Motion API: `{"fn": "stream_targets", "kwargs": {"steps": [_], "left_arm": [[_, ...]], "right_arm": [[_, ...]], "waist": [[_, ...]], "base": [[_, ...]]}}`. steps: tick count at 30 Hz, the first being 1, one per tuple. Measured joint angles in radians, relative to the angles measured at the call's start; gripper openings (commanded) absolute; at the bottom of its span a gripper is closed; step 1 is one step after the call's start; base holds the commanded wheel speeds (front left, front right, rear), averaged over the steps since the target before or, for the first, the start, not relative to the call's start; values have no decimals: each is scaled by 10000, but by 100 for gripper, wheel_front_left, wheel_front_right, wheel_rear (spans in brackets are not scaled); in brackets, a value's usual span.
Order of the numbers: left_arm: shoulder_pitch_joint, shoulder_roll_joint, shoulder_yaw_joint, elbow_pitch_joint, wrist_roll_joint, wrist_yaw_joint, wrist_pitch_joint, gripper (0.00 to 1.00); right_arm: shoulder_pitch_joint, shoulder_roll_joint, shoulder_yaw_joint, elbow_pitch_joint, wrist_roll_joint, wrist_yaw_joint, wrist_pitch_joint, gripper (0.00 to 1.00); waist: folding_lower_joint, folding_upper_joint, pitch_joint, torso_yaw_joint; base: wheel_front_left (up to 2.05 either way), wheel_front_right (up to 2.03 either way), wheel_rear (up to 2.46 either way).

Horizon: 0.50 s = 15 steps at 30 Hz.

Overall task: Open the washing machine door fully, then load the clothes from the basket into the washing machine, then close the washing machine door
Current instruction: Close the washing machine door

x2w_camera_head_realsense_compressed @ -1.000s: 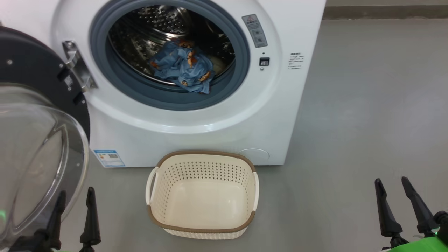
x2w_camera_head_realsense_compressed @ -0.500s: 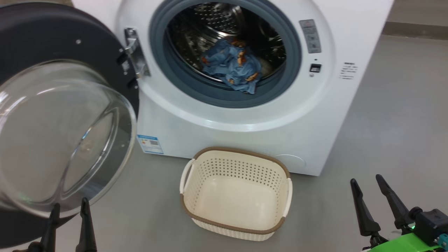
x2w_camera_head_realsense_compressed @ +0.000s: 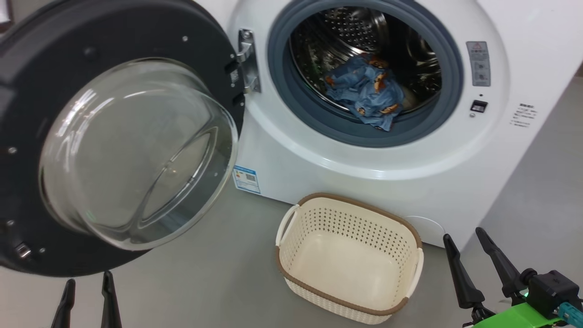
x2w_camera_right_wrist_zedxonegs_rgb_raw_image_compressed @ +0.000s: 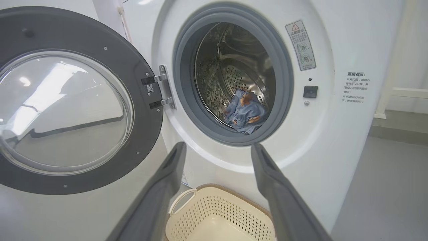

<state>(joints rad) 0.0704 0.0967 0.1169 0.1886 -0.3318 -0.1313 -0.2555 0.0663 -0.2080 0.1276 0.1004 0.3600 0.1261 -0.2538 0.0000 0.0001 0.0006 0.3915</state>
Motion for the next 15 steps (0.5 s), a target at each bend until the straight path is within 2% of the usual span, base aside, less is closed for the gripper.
{"fn": "stream_targets", "kwargs": {"steps": [8, 15], "left_arm": [[174, -27, 127, -19, 75, 0, 0, 100], [208, -23, 182, -25, 75, -2, 0, 100]], "right_arm": [[13, 59, 182, 69, 2, 0, 0, 100], [13, 104, 297, 75, 4, 0, 0, 100]], "waist": [[0, 0, -269, 512], [0, 0, -367, 664]], "base": [[0, 0, 0], [0, 0, 0]]}}
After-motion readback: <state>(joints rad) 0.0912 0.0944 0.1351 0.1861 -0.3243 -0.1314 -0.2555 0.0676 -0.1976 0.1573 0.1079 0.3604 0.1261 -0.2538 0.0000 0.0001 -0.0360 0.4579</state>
